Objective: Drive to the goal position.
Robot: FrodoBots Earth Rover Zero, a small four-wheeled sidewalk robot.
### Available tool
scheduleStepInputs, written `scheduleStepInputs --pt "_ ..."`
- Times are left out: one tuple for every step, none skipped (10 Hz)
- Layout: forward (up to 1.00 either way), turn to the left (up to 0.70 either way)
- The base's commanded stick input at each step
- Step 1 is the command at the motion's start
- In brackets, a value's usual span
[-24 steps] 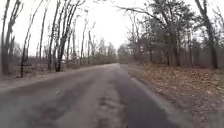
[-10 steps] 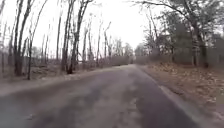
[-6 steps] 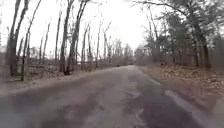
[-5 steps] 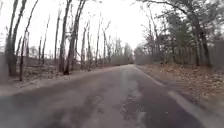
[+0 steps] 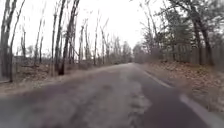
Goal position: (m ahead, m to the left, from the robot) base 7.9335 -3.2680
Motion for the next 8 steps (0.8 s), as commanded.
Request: scheduleStepInputs --pt "1.00 -0.32" --pt "1.00 -0.38" --pt "1.00 -0.40" --pt "1.00 -0.40" --pt "1.00 -0.40" --pt "1.00 0.00" --pt "1.00 0.00" --pt "1.00 0.00"
